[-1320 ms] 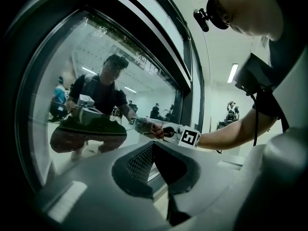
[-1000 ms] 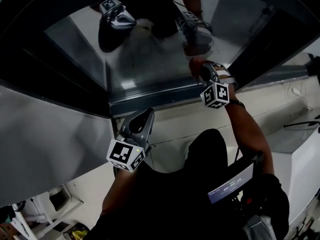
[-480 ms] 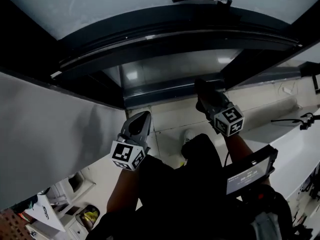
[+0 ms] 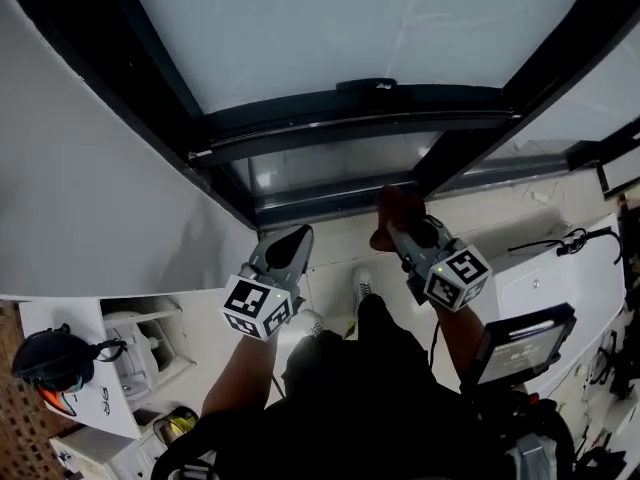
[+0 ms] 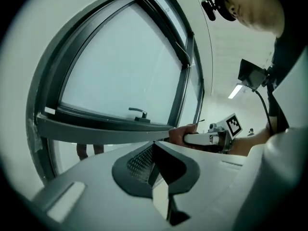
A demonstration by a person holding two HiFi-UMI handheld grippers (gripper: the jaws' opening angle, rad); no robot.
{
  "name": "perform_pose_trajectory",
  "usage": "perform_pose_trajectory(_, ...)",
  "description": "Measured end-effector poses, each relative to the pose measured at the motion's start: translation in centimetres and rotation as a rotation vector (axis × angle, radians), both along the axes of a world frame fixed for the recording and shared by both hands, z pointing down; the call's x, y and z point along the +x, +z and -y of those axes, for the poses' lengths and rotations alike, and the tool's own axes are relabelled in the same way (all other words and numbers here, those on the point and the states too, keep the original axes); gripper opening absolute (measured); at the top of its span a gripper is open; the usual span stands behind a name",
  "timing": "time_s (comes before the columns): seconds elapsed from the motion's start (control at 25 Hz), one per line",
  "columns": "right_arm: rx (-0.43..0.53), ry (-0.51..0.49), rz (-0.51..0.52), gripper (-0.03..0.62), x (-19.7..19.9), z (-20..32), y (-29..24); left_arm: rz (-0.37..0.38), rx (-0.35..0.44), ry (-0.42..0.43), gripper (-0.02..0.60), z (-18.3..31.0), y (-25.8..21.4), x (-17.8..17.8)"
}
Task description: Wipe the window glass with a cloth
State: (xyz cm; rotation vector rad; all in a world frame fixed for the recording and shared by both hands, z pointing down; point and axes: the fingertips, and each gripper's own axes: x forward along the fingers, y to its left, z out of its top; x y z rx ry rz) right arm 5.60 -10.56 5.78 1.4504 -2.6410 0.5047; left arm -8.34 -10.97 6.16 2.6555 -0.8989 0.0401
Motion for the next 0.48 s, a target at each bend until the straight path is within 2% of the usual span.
perform_pose_trajectory(0.16, 0.067, -0.004, 0.064, 0.040, -0.5, -3.2, -4.5, -0.040, 0.047, 0.027, 0.017, -2.6, -4.3, 0.5)
perform_pose_trajectory(0.48, 0.136, -0.081, 0.108, 0.040, 0.5, -9.6, -7.4, 0.023, 0.078, -0.032, 0.017, -8.5, -5.3, 2.3)
